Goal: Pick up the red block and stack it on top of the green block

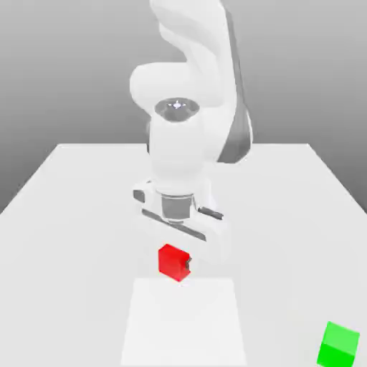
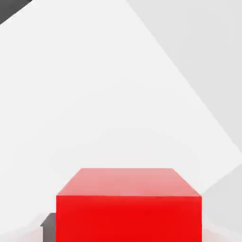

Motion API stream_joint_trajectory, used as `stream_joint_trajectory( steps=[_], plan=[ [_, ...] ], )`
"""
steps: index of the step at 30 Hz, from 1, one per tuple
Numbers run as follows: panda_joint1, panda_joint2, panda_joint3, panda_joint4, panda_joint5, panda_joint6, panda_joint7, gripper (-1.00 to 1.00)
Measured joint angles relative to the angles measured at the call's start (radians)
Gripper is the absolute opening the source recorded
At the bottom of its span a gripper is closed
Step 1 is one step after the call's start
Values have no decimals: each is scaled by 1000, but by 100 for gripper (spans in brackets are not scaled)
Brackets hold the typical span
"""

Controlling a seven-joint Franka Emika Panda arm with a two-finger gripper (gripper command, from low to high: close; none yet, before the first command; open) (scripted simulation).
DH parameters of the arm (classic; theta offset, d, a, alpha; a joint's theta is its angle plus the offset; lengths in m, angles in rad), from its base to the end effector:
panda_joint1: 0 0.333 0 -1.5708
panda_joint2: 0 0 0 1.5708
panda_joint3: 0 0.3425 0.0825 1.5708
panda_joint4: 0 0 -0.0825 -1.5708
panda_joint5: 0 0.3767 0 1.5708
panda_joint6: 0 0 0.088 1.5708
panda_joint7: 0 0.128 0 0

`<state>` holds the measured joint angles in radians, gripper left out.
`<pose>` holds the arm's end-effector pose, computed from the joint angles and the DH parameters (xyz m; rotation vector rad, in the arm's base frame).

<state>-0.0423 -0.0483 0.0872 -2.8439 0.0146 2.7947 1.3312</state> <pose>0.3588 0.0151 0.2245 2.5008 -1.9014 -0.0020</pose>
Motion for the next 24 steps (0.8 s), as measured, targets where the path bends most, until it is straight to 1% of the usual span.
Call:
stream_joint_trajectory(
  steps=[8,15,17,19,20,24],
  plan=[
    [135,150,87,283,-46,-140,-234,-100],
    [220,290,181,536,-122,-258,-418,-100],
    [243,346,181,572,-152,-240,-430,-100],
    [264,415,161,585,-186,-186,-413,-100],
    [274,445,150,589,-201,-159,-405,100],
    [274,445,150,589,-201,-159,-405,100]
  ],
)
